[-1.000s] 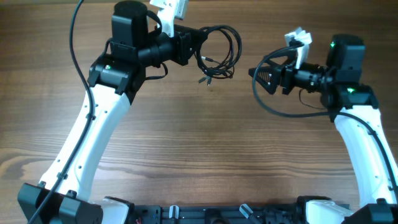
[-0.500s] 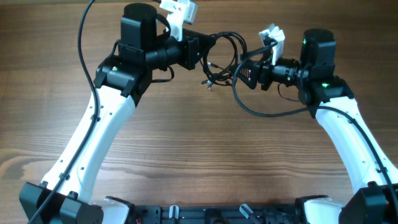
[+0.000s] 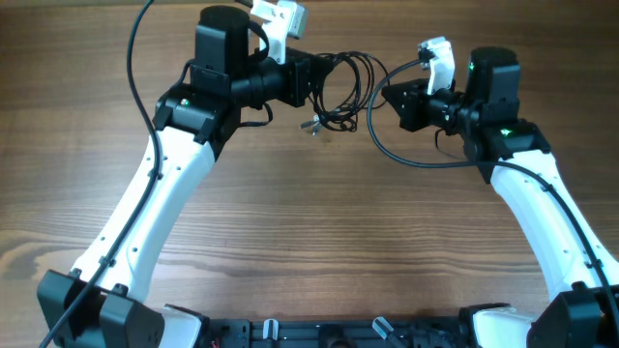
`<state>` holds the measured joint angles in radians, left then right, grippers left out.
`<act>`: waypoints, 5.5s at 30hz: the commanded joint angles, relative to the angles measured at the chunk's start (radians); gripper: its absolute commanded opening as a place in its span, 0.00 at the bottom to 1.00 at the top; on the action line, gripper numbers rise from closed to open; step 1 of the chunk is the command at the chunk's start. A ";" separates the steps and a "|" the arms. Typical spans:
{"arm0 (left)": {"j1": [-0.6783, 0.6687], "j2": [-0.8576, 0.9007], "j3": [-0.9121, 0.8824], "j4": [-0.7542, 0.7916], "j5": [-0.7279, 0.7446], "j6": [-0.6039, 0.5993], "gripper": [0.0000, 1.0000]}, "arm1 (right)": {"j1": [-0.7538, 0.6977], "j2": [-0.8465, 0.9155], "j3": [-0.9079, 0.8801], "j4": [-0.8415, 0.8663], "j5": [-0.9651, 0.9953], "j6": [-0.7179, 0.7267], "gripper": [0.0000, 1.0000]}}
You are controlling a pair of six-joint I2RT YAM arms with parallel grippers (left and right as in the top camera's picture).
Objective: Untangle cables
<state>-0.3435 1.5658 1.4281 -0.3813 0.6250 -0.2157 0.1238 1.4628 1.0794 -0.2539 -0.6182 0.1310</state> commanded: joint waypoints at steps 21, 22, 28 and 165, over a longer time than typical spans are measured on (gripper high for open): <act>0.574 -0.058 -0.001 -0.163 -0.024 0.055 0.04 | -0.652 0.017 0.019 -0.246 0.359 0.187 0.04; 0.604 -0.061 -0.001 -0.164 -0.024 0.055 0.04 | -0.674 0.017 0.019 -0.250 0.359 0.190 0.04; 0.793 -0.061 -0.001 -0.177 -0.024 0.055 0.04 | -0.764 0.017 0.019 -0.264 0.360 0.212 0.04; -0.014 -0.260 -0.067 -0.140 -0.370 -0.111 0.04 | 0.199 0.165 0.019 0.123 -0.127 0.055 0.37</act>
<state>-0.3592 1.3144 1.3586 -0.5240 0.2234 -0.3141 0.3222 1.6104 1.0817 -0.1364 -0.7559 0.1951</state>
